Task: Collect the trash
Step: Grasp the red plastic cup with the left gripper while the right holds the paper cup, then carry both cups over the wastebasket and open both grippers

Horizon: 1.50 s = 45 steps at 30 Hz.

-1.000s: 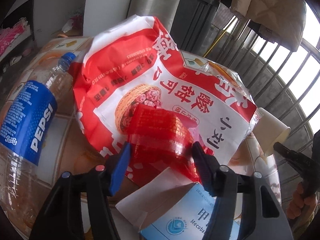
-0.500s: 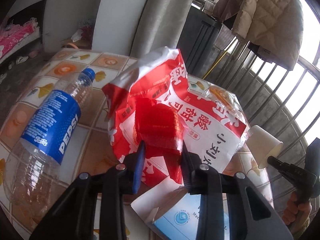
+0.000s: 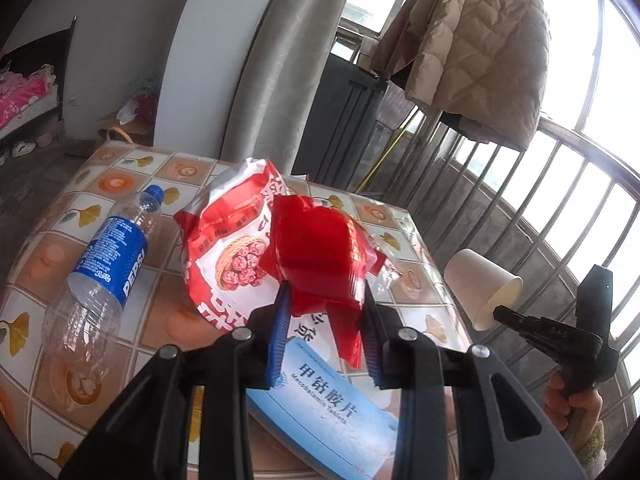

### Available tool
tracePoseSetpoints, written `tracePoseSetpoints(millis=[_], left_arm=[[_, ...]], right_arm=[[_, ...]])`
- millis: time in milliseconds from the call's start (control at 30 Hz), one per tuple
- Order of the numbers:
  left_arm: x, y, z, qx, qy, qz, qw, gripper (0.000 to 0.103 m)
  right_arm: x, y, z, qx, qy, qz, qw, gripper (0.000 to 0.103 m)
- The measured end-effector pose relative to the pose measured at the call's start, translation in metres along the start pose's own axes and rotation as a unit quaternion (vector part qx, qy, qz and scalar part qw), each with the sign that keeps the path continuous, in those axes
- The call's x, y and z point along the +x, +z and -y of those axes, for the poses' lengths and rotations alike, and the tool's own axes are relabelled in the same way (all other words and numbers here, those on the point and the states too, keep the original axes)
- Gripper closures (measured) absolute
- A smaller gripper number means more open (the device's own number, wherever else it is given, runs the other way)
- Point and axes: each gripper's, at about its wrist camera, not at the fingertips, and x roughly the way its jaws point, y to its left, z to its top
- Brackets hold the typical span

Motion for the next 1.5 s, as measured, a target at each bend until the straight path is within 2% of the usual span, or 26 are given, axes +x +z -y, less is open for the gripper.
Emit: tracePoseSetpoints(millis=[333,500,700,833,1000,1100,1300,1500], left_arm=[[-0.016,-0.015,0.056,0.046,-0.050,-0.011,0.9977,0.072],[-0.016,-0.024,0.079,0.048,-0.085,-0.030,0.9948,0.072],[-0.017,-0.037,0.120,0.068,-0.131,-0.048,0.9879,0.072],[-0.006,-0.049,0.156,0.094,-0.161,-0.075,0.9797,0.072],[0.019,-0.071,0.211,0.127,-0.199,-0.123,0.9640,0.072],[0.038,-0.087,0.248,0.146,-0.223,-0.155,0.9513,0.072],[0.084,-0.137,0.331,0.193,-0.251,-0.234,0.9191,0.072],[0.146,-0.200,0.406,0.245,-0.239,-0.312,0.8862,0.072]], right_arm=[[-0.058,-0.026,0.012,0.016,-0.010,0.022,1.000,0.102],[-0.088,-0.037,0.025,0.029,-0.019,0.041,0.999,0.102],[-0.124,-0.056,0.051,0.061,-0.041,0.063,0.995,0.102],[-0.147,-0.073,0.079,0.096,-0.063,0.078,0.990,0.102],[-0.176,-0.096,0.127,0.153,-0.098,0.101,0.978,0.102],[-0.191,-0.112,0.156,0.188,-0.128,0.112,0.967,0.102],[-0.214,-0.146,0.214,0.261,-0.180,0.120,0.941,0.102],[-0.209,-0.181,0.277,0.349,-0.199,0.094,0.911,0.102]])
